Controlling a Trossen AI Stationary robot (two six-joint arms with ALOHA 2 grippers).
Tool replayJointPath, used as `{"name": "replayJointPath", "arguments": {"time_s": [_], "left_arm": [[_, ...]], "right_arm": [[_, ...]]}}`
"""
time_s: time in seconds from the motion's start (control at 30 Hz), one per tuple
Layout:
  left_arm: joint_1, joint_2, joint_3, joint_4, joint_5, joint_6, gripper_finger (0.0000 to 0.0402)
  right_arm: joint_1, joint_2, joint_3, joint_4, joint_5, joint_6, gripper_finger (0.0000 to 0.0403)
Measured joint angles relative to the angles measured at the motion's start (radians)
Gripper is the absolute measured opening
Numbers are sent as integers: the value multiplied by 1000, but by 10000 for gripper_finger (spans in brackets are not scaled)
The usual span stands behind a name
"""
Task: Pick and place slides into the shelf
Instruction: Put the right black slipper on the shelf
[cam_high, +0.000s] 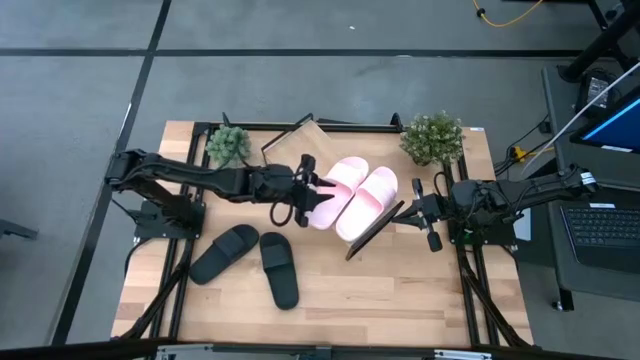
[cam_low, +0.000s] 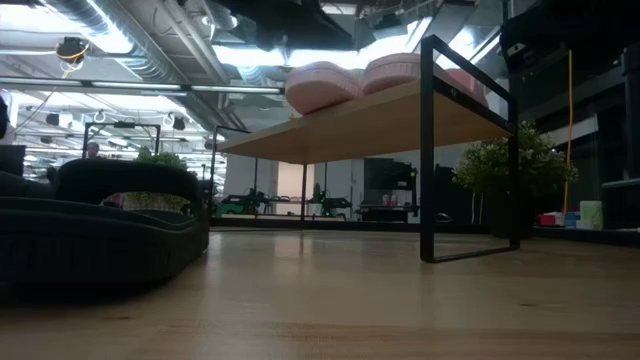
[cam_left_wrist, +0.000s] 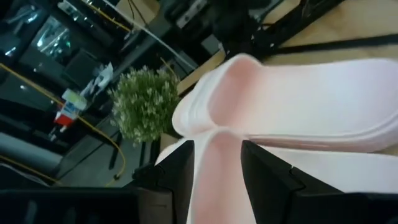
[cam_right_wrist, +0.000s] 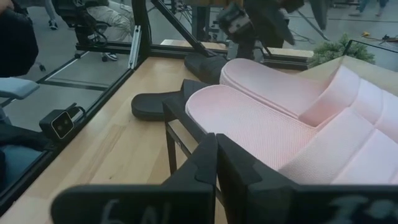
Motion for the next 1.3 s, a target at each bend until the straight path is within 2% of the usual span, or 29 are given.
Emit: {"name": "replayJointPath", "arguments": {"time_s": [0.07, 0.2, 0.27, 0.43, 0.63, 1.07, 1.3], "left_arm": [[-12, -26, 0, -20, -14, 0, 124], [-47, -102, 0, -93, -137, -3, 124], [-63, -143, 0, -143, -166, -29, 124], [-90, -225, 0, -266, -166, -175, 124], [-101, -266, 0, -382, -166, -314, 124], [-163, -266, 0, -549, -154, -392, 124], [-205, -266, 0, -548, -232, -395, 124]], "right_arm": [[0, 0, 0, 2, 0, 0, 12], [0, 0, 0, 18, 0, 0, 12], [0, 0, 0, 30, 0, 0, 12], [0, 0, 0, 57, 0, -24, 12], [0, 0, 0, 114, 0, -94, 12], [0, 58, 0, 235, 11, -109, 12], [0, 161, 160, 136, 11, -117, 12]]}}
